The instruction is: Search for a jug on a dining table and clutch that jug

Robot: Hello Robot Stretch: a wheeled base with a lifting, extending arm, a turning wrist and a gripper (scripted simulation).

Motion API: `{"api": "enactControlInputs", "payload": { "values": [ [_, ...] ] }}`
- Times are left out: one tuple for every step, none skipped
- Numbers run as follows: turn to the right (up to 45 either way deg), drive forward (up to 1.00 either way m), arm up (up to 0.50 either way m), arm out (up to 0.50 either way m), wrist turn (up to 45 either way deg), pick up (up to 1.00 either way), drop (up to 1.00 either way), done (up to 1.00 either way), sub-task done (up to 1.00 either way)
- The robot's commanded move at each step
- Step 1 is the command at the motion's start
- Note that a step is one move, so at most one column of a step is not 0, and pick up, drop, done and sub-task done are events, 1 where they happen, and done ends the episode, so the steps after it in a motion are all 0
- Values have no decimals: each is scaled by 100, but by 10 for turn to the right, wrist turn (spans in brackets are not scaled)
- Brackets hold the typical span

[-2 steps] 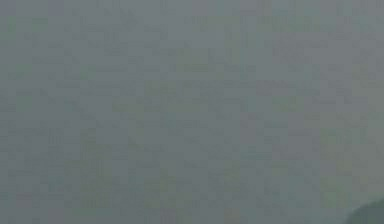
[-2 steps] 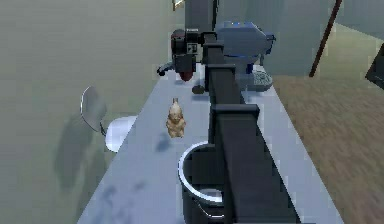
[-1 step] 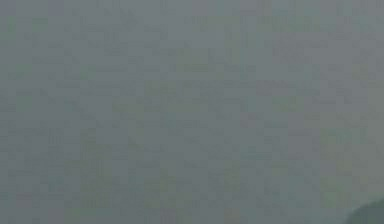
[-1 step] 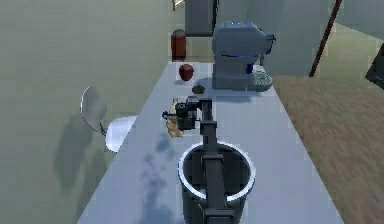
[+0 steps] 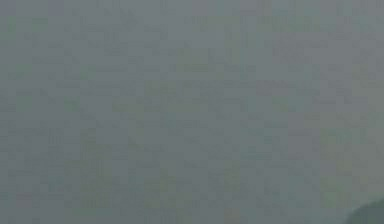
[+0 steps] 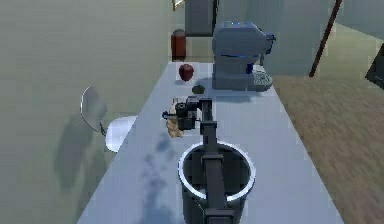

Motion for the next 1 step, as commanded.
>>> {"api": "enactControlInputs", "payload": {
  "values": [
    [0,0,10,0,0,0,0,0,0]
  ]
}}
